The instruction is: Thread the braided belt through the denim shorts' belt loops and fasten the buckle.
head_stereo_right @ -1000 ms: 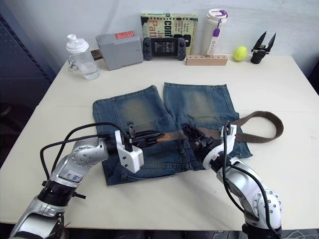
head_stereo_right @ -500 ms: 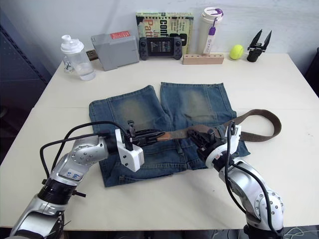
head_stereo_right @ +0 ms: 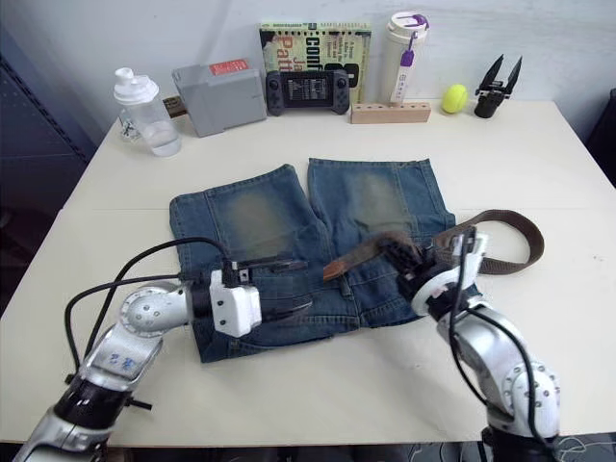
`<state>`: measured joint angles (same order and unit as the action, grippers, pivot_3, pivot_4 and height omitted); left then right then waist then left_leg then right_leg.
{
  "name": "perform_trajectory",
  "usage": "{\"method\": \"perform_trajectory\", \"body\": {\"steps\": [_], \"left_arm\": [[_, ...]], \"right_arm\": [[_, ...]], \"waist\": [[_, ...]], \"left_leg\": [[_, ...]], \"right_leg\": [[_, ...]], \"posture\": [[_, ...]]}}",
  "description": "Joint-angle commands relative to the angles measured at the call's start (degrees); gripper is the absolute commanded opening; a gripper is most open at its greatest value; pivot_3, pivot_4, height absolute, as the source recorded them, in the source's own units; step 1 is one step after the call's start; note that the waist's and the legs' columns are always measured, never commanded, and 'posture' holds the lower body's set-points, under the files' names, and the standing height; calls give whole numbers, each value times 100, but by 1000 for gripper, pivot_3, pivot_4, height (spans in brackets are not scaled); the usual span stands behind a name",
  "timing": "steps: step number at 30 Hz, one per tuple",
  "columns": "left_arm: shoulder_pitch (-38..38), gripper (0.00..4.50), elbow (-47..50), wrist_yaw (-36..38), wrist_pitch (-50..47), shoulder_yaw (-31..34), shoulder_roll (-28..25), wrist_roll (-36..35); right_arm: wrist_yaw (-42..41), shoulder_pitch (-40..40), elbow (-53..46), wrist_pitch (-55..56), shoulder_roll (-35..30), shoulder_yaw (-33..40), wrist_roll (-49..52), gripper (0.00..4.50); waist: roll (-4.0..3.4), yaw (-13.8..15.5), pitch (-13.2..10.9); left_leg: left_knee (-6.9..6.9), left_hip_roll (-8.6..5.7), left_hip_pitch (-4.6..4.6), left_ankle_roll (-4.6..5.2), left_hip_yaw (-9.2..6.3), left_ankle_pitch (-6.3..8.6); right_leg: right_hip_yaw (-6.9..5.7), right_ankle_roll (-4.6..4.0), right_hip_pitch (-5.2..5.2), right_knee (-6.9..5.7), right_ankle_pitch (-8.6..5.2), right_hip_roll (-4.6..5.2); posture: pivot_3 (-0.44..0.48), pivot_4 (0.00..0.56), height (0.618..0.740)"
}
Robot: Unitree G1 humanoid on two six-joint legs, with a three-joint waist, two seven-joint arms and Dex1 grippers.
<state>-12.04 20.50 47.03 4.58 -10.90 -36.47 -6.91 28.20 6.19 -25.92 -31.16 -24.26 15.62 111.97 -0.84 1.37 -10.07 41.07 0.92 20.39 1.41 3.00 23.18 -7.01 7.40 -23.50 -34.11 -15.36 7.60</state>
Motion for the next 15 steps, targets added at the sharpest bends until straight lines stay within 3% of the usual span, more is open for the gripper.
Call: {"method": "perform_trajectory", "body": {"steps": [1, 7, 15], "left_arm": [[364, 3170, 641, 176, -852, 308, -193, -760], [675, 3170, 1054, -35, -1652, 582, -105, -1319], [687, 3170, 1226, -169, -2016, 683, -11, -1429]], "right_arm": [[-351, 74, 146, -330, -271, 372, 103, 0], [-529, 20, 462, -654, -597, 301, 44, 0], [-882, -188, 583, -748, -540, 136, -504, 0]], "waist": [[-6, 3, -2], [-10, 9, -3], [-12, 7, -2]], "left_leg": [[0, 0, 0, 0, 0, 0], [-1, -2, 0, 0, 1, 0], [-2, -10, -1, 0, 6, 0]], "right_leg": [[1, 0, 0, -1, 0, 0], [5, -1, 0, -1, 0, 1], [7, -1, -1, 0, 0, -3]], "posture": [[0, 150, 726], [0, 150, 726], [0, 150, 726]]}}
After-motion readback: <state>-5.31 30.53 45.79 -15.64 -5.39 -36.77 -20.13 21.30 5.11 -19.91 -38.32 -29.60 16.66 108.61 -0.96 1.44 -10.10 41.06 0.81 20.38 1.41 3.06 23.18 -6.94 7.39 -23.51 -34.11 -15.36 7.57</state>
